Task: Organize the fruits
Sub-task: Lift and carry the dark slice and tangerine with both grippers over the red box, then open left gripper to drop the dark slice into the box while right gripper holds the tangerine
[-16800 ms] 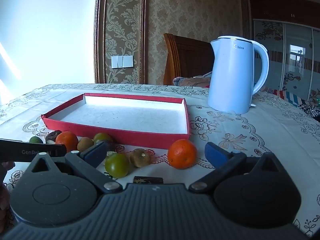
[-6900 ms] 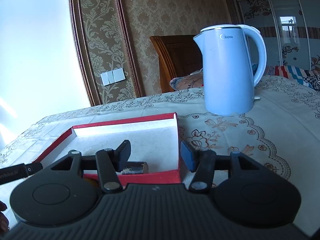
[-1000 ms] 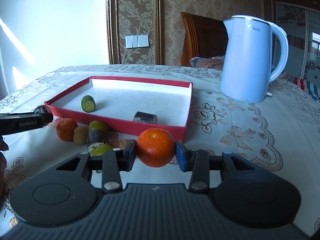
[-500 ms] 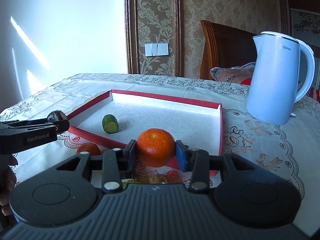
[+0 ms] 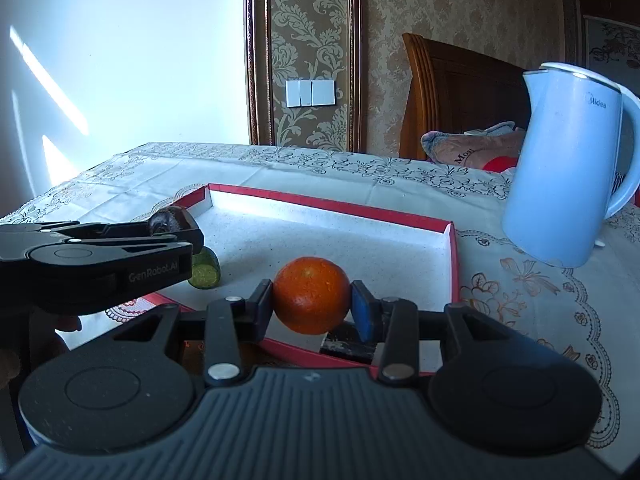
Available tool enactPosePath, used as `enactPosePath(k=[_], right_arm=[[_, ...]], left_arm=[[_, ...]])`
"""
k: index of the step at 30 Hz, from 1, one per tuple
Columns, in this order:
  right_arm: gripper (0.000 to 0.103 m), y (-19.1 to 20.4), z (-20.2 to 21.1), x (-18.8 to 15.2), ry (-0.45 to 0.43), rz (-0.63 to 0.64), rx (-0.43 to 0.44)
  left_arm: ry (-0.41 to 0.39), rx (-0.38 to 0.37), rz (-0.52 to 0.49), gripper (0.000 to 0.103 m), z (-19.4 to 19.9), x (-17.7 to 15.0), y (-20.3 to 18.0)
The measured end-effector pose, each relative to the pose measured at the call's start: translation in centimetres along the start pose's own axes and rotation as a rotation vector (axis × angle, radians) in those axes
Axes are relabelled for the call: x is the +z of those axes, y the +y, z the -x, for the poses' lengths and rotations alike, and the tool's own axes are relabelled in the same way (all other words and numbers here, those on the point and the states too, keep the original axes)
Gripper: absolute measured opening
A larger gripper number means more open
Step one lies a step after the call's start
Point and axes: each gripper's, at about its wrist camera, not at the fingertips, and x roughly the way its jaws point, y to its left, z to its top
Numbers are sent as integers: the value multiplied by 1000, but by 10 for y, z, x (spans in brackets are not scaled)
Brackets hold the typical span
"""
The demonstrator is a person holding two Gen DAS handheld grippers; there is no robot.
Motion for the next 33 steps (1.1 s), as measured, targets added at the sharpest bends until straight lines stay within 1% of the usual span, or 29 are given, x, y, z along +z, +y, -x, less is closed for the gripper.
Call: enactPosePath(k=[6, 14, 17, 23, 33], right_arm=[[39, -1, -16, -4, 21, -1, 13], [39, 0, -23, -6, 27, 0, 22], [39, 1, -26, -7, 28, -2, 25], [39, 1, -29, -9, 24, -7, 20], [39, 3, -30, -12, 8, -9, 4]], left_arm=[[26, 19, -12, 44, -13, -4, -3], [13, 45, -29, 44, -18, -5, -9], [21, 45, -9, 43, -22, -5, -6], [14, 43, -29, 43, -23, -7, -9], [27, 41, -7, 43, -28, -10, -6]])
